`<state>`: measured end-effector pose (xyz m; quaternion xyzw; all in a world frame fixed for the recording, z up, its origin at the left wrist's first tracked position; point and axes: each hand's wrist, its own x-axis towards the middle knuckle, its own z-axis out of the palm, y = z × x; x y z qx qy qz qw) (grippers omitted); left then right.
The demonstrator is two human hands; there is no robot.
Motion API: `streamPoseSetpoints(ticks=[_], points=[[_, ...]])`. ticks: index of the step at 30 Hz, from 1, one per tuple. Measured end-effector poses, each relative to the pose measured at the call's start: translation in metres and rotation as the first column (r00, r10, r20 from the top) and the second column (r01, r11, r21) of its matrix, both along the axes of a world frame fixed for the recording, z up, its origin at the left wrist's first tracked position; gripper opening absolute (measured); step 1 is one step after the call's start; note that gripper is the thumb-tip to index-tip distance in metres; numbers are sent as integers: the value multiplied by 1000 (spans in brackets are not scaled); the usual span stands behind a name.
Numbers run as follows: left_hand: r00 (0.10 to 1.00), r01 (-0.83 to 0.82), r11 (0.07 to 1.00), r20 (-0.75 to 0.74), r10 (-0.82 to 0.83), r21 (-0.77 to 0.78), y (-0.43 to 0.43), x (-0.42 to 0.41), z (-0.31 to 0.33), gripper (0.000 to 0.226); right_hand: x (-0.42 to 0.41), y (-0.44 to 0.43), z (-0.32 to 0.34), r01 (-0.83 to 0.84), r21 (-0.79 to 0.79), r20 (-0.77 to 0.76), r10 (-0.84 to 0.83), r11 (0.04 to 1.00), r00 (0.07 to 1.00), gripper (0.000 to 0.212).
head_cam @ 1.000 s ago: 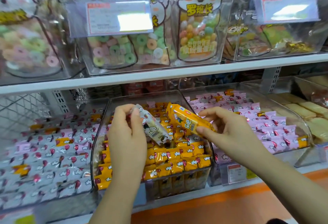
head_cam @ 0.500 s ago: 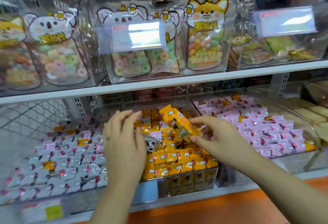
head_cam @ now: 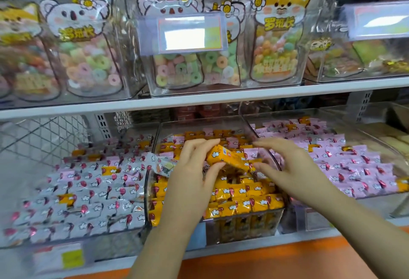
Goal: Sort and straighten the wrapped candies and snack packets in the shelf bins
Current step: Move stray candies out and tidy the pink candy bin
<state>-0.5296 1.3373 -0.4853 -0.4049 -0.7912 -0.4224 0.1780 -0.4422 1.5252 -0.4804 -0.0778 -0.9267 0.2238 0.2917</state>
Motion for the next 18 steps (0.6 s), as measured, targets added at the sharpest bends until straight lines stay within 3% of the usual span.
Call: streamPoseSetpoints(ticks=[5, 12, 18], points=[[998, -31, 987, -62, 21, -155, 2, -1, 0, 41, 2, 13, -15, 83, -87, 136, -71, 993, 988, 54], [995, -86, 987, -58, 79, -133, 1, -1, 8, 43, 2, 17, -18, 91, -92, 165, -75, 992, 983, 55], [994, -88, 961, -92, 66, -264, 0, -4, 20, 39, 1, 17, -18, 95, -76, 167, -82, 993, 983, 57]])
